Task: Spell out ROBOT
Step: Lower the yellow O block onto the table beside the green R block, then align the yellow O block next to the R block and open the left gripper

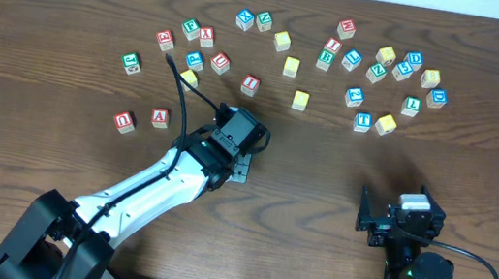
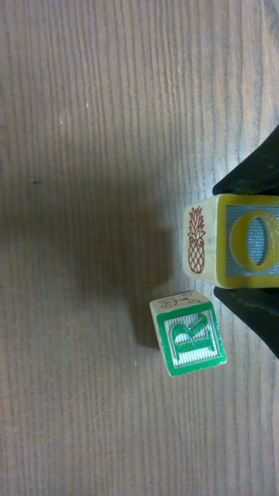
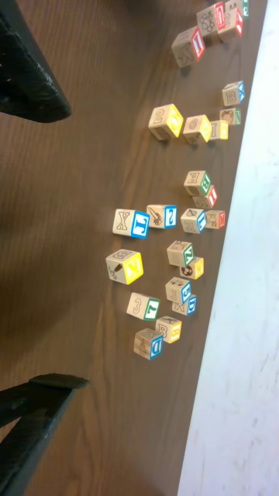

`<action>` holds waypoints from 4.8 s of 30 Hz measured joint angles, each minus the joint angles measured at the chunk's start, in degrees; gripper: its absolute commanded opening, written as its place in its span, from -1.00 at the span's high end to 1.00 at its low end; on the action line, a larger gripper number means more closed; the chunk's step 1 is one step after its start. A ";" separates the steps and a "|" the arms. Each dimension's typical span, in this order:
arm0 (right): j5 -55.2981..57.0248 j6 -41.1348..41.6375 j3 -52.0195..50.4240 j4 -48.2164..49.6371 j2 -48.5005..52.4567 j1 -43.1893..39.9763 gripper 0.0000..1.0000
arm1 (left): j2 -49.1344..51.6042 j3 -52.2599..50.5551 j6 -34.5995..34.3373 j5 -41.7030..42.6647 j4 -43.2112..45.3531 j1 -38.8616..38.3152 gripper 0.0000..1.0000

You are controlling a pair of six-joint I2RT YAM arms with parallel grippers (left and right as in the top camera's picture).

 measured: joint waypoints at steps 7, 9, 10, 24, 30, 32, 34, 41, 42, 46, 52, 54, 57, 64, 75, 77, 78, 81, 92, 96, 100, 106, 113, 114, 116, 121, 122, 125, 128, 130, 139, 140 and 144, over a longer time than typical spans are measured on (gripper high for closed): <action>0.00 0.00 0.00 0.00 0.00 0.00 -0.99 | 0.00 -0.17 0.00 0.24 1.14 0.00 0.78; 0.00 0.00 0.00 0.00 0.00 0.00 -0.98 | 0.00 -0.42 0.00 0.42 1.77 0.00 0.78; 0.00 0.00 0.00 0.00 0.00 0.00 -0.98 | 0.00 -0.66 0.00 0.42 2.14 0.00 0.78; 0.00 0.00 0.00 0.00 0.00 0.00 -0.98 | 0.28 -1.75 0.00 0.44 3.45 0.00 0.78; 0.00 0.02 0.00 0.00 0.00 0.00 -0.98 | 2.60 -1.75 -0.02 0.46 4.31 0.00 0.79; 0.00 0.00 0.00 0.00 0.00 0.00 -0.99 | 3.65 -1.75 -0.04 0.48 4.85 0.00 0.79; 0.02 0.00 0.00 0.00 0.00 0.00 -0.98 | 4.48 -1.75 -0.09 0.66 5.35 0.00 0.79; 0.00 0.00 0.00 0.00 0.00 0.00 -0.99 | 5.03 -1.77 -0.22 1.40 6.03 0.00 0.80; 0.00 0.00 0.00 0.00 0.00 0.00 -0.99 | 5.03 -1.75 -0.22 1.49 6.08 0.00 0.79; 0.02 0.00 0.00 0.00 0.00 0.00 -0.99 | 5.03 -1.77 -0.22 1.51 6.95 0.00 0.79; 0.00 0.00 0.00 0.00 0.00 0.00 -0.99 | 5.03 -1.77 -0.22 1.49 8.31 0.00 0.79; 0.00 0.00 0.00 0.00 0.00 0.00 -0.98 | 5.03 -1.75 -0.22 1.49 8.44 0.00 0.79; 0.00 0.00 0.00 0.00 0.00 0.00 -0.98 | 5.03 -1.77 -0.22 1.46 8.52 0.00 0.79; 0.02 0.00 0.00 0.02 0.00 0.00 -0.98 | 7.30 -1.68 -0.20 1.25 9.27 0.00 0.80; 0.00 0.00 0.00 0.00 0.00 0.00 -0.98 | 7.58 -1.68 -0.22 0.70 10.12 0.00 0.80; 0.00 0.00 0.00 0.00 0.00 0.00 -0.98 | 7.61 -1.68 -0.22 0.39 10.16 -0.02 0.80; 0.00 0.00 0.00 0.00 0.00 0.00 -0.99 | 7.61 -1.68 -0.22 0.31 10.19 -0.02 0.80; 0.00 0.00 0.00 0.00 0.00 0.00 -0.98 | 7.65 -1.68 -0.22 -0.20 10.19 0.00 0.80; 0.00 0.00 0.00 0.00 0.00 0.00 -0.98 | 7.76 -1.68 -0.42 -1.60 10.19 0.00 0.80; 0.00 0.02 0.00 0.00 0.00 0.00 -0.99 | 7.82 -1.68 -1.07 -2.23 10.12 0.00 0.80; 0.00 0.00 0.00 0.00 0.00 0.00 -0.99 | 7.82 -1.68 -1.40 -2.67 10.08 0.00 0.80; 0.02 0.00 0.00 0.00 0.00 0.00 -0.99 | 7.82 -1.68 -1.51 -2.71 10.08 0.00 0.80; 0.00 0.00 0.00 0.00 0.00 0.00 -0.99 | 7.87 -1.68 -1.53 -2.86 10.08 0.00 0.80; 0.00 0.02 0.00 0.00 0.00 0.00 -0.99 | 7.87 -1.68 -1.53 -2.89 10.08 0.00 0.80; 0.00 0.00 0.00 0.00 0.00 0.00 -0.99 | 7.87 -1.68 -1.53 -2.91 10.08 0.00 0.81; 0.00 0.00 0.00 0.00 0.00 0.00 -0.99 | 7.87 -1.68 -1.55 -3.06 10.08 0.00 0.79; 0.02 0.00 0.00 0.00 0.00 0.00 -0.99 | 7.87 -1.68 -1.55 -3.15 10.05 0.00 0.78; 0.00 0.00 0.00 0.00 0.00 0.00 -0.99 | 7.91 -1.68 -1.55 -3.54 10.01 0.00 0.78; 0.00 0.00 0.00 0.00 0.00 0.00 -0.99 | 7.91 -1.68 -1.68 -3.72 9.99 0.00 0.78; 0.00 0.00 0.00 0.00 0.00 0.00 -0.98 | 7.93 -1.68 -1.75 -3.96 9.97 0.00 0.78; 0.00 0.00 0.00 0.00 0.00 0.00 -0.99 | 7.93 -1.68 -1.97 -4.20 9.90 0.00 0.55; 0.00 0.00 0.00 0.00 0.00 0.00 -0.99 | 7.93 -1.68 -1.97 -4.22 9.90 0.00 0.53; 0.00 0.00 0.00 0.00 0.00 0.00 -0.99 | 7.93 -1.68 -1.99 -4.22 9.90 0.00 0.44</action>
